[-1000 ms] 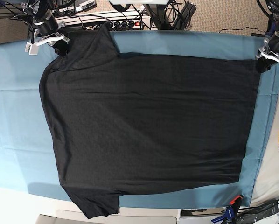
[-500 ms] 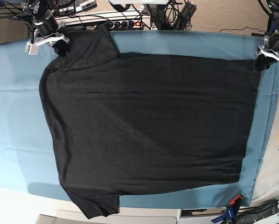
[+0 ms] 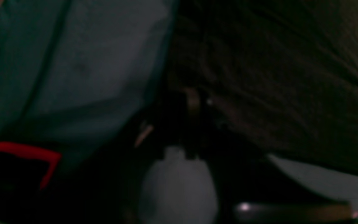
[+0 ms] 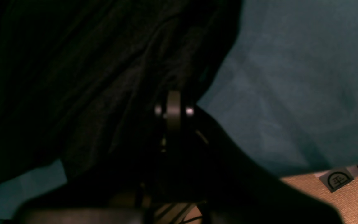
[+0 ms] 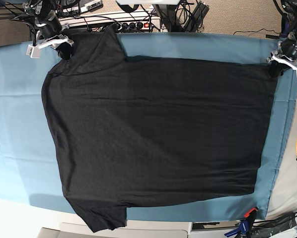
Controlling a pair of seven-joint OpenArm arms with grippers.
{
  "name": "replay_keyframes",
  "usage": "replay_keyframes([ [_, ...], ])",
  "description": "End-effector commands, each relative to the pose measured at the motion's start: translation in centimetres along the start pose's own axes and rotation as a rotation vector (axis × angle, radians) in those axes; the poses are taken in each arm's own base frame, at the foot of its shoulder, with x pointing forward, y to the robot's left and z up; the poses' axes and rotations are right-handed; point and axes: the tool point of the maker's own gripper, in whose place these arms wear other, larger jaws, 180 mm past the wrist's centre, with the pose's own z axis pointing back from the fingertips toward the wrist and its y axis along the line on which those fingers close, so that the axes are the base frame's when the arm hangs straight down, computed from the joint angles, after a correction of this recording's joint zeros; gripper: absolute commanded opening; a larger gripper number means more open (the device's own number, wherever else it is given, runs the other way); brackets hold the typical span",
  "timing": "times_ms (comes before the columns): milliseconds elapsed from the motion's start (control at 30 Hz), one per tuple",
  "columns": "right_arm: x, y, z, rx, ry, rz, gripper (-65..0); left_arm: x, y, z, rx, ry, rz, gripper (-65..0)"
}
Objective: Fold the T-shirt properly
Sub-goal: 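Grasp the black shirt's shoulder corners with both grippers, then lift the shoulder edge with both grippers and pull it away from the hem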
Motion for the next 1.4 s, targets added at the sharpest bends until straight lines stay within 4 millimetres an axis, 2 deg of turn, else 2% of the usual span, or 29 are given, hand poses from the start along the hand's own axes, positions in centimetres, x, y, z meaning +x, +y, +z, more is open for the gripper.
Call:
replay_keyframes([
  [0, -0.9, -1.0, 0.2, -0.048, 0.046, 0.018, -65.0, -4.6, -3.1, -0.6, -0.112, 0.167, 0.012, -64.3],
  [167, -0.9, -0.7, 0.2, -0.031, 0.049, 0.035, -65.0, -4.6, -3.1, -0.6, -0.111, 0.166, 0.012, -65.0],
  [333, -1.3, 2.3, 0.5, 0.141, 0.067, 0.101, -65.0, -4.1, -3.1, -0.2, -0.121, 0.161, 0.011, -65.0],
  [400, -1.4, 2.7, 0.7, 0.170, 0.076, 0.123, -65.0, -3.7, -3.1, 0.2, -0.121, 0.152, 0.003, -65.0],
  [533, -1.1, 2.2, 1.9, 0.151, 0.094, 0.179, -65.0, -3.3, -3.2, 1.7, -0.114, 0.140, -0.024, -65.0],
  [700, 1.2, 0.9, 4.4, 0.092, 0.078, 0.288, -65.0, -3.5, -3.6, 3.4, -0.117, 0.147, -0.040, -65.0],
  [967, 4.2, -2.4, 8.0, -0.018, 0.052, 0.340, -65.0, -4.1, -3.8, 4.1, -0.118, 0.169, -0.053, -65.0],
  [1067, 4.6, -3.0, 8.7, -0.038, 0.048, 0.337, -65.0, -4.2, -3.7, 4.2, -0.116, 0.171, -0.053, -65.0],
  [1200, 4.1, -3.1, 9.1, -0.036, 0.065, 0.322, -65.0, -3.6, -3.1, 4.7, -0.103, 0.161, -0.038, -65.0],
  [1367, 3.6, -3.1, 9.4, -0.029, 0.082, 0.326, -65.0, -2.4, -1.0, 6.4, -0.048, 0.131, -0.029, -65.0],
])
